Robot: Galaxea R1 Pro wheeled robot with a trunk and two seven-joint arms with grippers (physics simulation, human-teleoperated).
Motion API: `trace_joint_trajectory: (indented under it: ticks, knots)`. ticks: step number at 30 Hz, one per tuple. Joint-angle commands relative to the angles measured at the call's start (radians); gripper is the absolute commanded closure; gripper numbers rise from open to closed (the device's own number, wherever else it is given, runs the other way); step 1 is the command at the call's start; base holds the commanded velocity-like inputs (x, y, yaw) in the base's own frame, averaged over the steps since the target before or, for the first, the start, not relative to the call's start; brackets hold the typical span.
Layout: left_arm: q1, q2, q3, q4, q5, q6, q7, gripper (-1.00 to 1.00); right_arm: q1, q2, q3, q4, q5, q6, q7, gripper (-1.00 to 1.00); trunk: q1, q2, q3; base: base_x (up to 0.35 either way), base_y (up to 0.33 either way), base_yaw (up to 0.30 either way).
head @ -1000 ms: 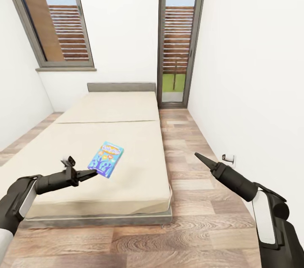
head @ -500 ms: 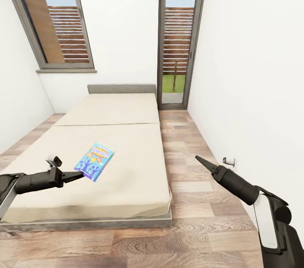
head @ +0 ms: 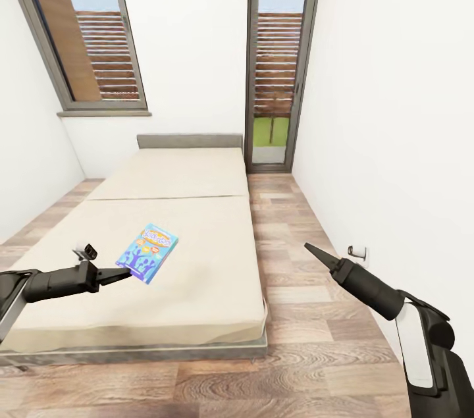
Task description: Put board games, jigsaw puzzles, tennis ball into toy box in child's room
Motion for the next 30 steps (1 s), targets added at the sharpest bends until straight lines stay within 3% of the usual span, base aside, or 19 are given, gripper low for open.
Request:
trace_joint_trajectory:
  ticks: [1,12,20,30]
  knots:
    - [0.0,0.0,-0.001,0.0,-0.001,0.011,-0.004,1.0,-0.001,0.001,-0.002,0.0,0.0,0.005,0.003,-1.0,-0.004,0.007,0.002,0.0,0.0,0.0]
    - [0.0,-0.002,-0.001,-0.002,-0.001,0.011,-0.004,1.0,0.0,0.002,-0.002,0.002,0.0,0.005,0.005,-1.0,-0.046,0.084,0.037,0.0,0.0,0.0]
    - [0.0,-0.006,-0.072,-0.011,-0.002,0.011,-0.004,1.0,0.002,0.006,-0.002,0.002,0.001,0.004,-0.002,-1.0,-0.077,0.14,0.062,0.0,0.0,0.0]
    - [0.0,-0.007,-0.079,-0.012,-0.002,0.01,-0.004,1.0,0.002,0.008,-0.003,0.0,0.0,0.005,-0.048,-1.0,-0.115,0.21,0.096,0.0,0.0,0.149]
